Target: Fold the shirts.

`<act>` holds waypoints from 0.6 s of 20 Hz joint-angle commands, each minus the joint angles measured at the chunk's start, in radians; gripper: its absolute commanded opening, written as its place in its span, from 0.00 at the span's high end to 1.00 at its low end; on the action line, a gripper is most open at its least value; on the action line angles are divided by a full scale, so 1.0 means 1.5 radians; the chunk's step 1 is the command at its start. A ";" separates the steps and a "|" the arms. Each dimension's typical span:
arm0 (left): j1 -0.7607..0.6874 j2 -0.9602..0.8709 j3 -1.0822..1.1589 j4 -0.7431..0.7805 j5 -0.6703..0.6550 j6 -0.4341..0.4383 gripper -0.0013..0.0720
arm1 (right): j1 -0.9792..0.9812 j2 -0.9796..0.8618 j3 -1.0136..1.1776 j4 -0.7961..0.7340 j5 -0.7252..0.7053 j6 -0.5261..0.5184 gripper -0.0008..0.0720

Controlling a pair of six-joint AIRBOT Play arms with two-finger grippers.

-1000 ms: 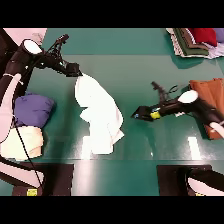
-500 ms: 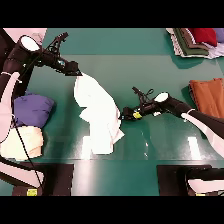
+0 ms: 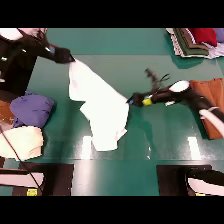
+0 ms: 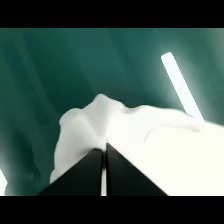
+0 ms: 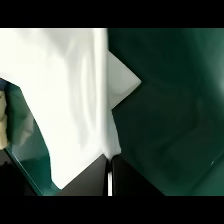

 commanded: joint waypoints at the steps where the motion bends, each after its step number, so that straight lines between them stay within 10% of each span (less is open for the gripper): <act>1: 0.000 0.111 0.054 0.021 0.008 0.015 0.95 | -0.090 0.110 0.101 -0.101 0.060 0.053 0.98; 12: 0.000 0.397 0.087 -0.032 0.011 0.024 0.95 | -0.156 0.179 0.610 -0.317 0.283 0.128 0.98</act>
